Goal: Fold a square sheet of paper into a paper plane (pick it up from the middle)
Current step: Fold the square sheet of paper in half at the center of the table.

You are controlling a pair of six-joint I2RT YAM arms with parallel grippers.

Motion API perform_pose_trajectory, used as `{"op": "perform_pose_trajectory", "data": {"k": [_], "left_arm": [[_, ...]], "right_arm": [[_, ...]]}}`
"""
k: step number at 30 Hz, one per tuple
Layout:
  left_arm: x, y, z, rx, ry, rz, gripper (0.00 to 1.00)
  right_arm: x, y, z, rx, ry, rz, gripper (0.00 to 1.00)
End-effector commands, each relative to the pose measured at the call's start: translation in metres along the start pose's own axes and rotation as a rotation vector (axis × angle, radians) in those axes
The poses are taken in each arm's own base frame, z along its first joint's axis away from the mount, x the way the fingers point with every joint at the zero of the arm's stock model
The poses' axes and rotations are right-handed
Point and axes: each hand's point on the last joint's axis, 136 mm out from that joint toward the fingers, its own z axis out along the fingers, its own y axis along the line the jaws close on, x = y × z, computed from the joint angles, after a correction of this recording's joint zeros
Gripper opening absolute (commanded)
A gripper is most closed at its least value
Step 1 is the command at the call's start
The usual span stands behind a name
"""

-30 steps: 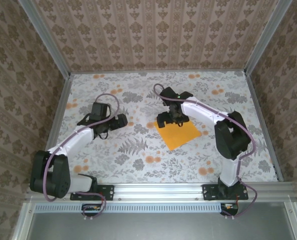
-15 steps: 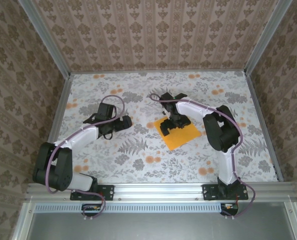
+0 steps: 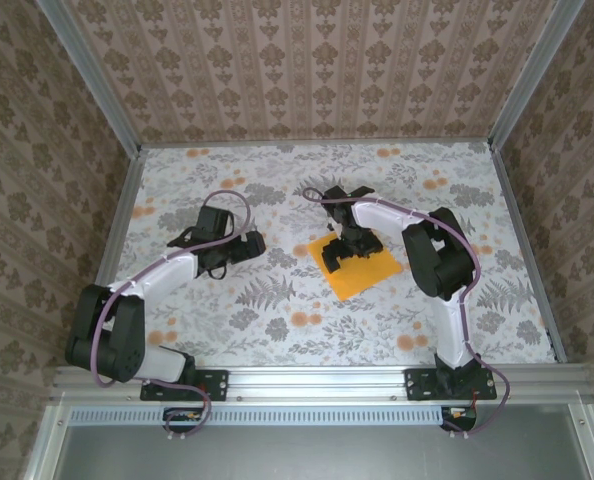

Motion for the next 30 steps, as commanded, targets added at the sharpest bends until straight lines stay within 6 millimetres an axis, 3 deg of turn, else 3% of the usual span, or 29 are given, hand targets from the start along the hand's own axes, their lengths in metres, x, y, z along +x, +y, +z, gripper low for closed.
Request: {"op": "perform_pose_trajectory", "data": {"k": [1, 7, 11, 15, 21, 27, 29, 30], "left_arm": [[-0.004, -0.005, 0.001, 0.010, -0.005, -0.015, 1.00], [-0.004, -0.006, 0.001, 0.013, -0.002, -0.019, 1.00], [-0.003, -0.010, 0.002, 0.021, 0.001, -0.018, 1.00], [0.002, -0.016, 0.004, 0.045, 0.013, -0.023, 0.99], [0.013, -0.030, 0.009, 0.098, 0.035, -0.037, 0.91], [0.017, -0.046, 0.012, 0.192, 0.033, -0.071, 0.83], [0.017, -0.050, 0.012, 0.219, 0.029, -0.089, 0.81], [0.024, -0.060, 0.013, 0.251, 0.040, -0.077, 0.81]], "right_arm": [[0.025, -0.002, 0.041, 0.015, 0.123, 0.031, 0.97], [0.028, -0.003, 0.048, 0.017, 0.131, 0.052, 0.89], [0.019, 0.002, 0.034, -0.014, 0.075, 0.081, 0.84], [0.007, 0.023, 0.010, -0.154, -0.024, 0.156, 0.69], [-0.009, 0.075, -0.033, -0.519, -0.161, 0.280, 0.41], [-0.017, 0.119, -0.083, -0.882, -0.259, 0.305, 0.38], [-0.015, 0.124, -0.085, -0.936, -0.256, 0.316, 0.38], [-0.013, 0.124, -0.082, -0.941, -0.248, 0.326, 0.38]]}}
